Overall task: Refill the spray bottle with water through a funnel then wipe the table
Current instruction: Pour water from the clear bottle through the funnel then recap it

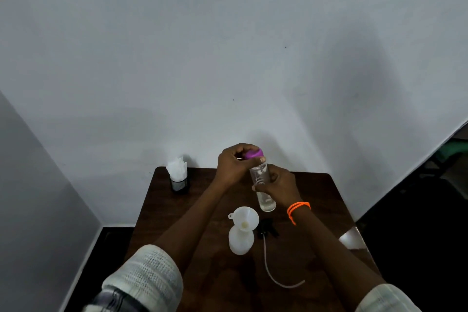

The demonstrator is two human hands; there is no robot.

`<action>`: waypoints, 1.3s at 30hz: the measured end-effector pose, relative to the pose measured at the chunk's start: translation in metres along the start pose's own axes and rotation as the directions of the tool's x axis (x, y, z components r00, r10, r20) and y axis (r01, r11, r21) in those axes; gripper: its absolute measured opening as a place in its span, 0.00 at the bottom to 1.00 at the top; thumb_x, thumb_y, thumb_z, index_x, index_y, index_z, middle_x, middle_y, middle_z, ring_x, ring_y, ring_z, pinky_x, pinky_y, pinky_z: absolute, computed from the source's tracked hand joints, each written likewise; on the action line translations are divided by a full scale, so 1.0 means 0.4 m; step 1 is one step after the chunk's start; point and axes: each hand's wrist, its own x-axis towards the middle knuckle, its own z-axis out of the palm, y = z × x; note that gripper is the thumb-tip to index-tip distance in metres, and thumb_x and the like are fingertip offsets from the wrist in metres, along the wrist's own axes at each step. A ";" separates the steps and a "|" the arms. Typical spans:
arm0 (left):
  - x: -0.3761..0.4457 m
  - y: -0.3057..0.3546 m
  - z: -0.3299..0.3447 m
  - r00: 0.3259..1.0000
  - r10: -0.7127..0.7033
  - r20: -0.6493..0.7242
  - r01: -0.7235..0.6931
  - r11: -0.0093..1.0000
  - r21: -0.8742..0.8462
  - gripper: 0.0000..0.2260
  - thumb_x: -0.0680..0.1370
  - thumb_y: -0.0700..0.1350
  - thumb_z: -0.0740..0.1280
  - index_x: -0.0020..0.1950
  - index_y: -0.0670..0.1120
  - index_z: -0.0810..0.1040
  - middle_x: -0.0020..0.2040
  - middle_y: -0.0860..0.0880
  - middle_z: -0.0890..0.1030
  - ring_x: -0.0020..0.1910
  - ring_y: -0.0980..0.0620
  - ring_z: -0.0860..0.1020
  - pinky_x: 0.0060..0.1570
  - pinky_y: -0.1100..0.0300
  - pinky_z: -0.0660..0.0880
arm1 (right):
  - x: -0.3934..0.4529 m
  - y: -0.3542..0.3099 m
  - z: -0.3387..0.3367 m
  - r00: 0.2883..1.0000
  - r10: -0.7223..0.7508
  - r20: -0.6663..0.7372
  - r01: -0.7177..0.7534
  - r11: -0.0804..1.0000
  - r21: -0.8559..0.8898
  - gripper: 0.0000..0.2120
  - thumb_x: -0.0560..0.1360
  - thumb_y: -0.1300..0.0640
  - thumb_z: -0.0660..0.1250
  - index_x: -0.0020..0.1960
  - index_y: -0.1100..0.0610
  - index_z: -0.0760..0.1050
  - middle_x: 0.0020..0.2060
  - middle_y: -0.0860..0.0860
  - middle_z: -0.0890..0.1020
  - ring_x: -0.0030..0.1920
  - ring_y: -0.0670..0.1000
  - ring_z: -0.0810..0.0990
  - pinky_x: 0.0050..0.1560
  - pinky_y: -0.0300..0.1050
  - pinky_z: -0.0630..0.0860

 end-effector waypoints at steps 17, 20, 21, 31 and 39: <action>0.022 -0.001 0.006 0.987 -0.140 -0.079 0.115 0.958 -0.263 0.06 0.79 0.38 0.71 0.54 0.43 0.85 0.52 0.43 0.86 0.54 0.45 0.84 0.59 0.46 0.80 | 0.004 -0.043 -0.003 0.993 0.119 -0.005 -0.112 0.953 0.281 0.20 0.57 0.59 0.84 0.48 0.51 0.85 0.41 0.49 0.88 0.44 0.50 0.87 0.52 0.55 0.84; 0.019 0.006 0.027 0.983 -0.167 -0.081 0.135 0.942 -0.307 0.08 0.82 0.43 0.67 0.56 0.43 0.84 0.55 0.43 0.85 0.58 0.42 0.83 0.58 0.46 0.80 | 0.002 -0.054 -0.001 0.994 0.111 -0.001 -0.106 0.949 0.296 0.21 0.57 0.60 0.83 0.49 0.51 0.85 0.42 0.49 0.88 0.44 0.50 0.87 0.52 0.56 0.84; 0.020 0.007 0.032 0.984 -0.160 -0.081 0.131 0.948 -0.290 0.08 0.81 0.45 0.68 0.56 0.45 0.84 0.55 0.45 0.86 0.58 0.44 0.83 0.59 0.46 0.80 | 0.002 -0.058 0.000 0.994 0.107 0.003 -0.103 0.949 0.298 0.21 0.57 0.59 0.83 0.49 0.51 0.85 0.42 0.49 0.88 0.45 0.50 0.87 0.52 0.56 0.84; 0.033 0.021 0.031 0.993 -0.098 -0.062 0.087 0.984 -0.157 0.22 0.70 0.52 0.80 0.61 0.51 0.81 0.52 0.49 0.85 0.53 0.51 0.84 0.56 0.55 0.81 | 0.007 -0.077 -0.001 0.993 0.112 -0.029 -0.096 0.938 0.333 0.21 0.54 0.55 0.83 0.47 0.52 0.85 0.42 0.49 0.88 0.45 0.50 0.87 0.53 0.56 0.83; 0.025 0.029 0.035 0.993 -0.110 -0.043 0.097 0.967 -0.238 0.10 0.81 0.48 0.68 0.58 0.45 0.83 0.54 0.47 0.85 0.53 0.51 0.82 0.60 0.44 0.79 | 0.007 -0.079 0.005 0.993 0.116 -0.030 -0.098 0.931 0.352 0.24 0.53 0.53 0.82 0.49 0.52 0.85 0.43 0.50 0.88 0.46 0.52 0.87 0.54 0.59 0.83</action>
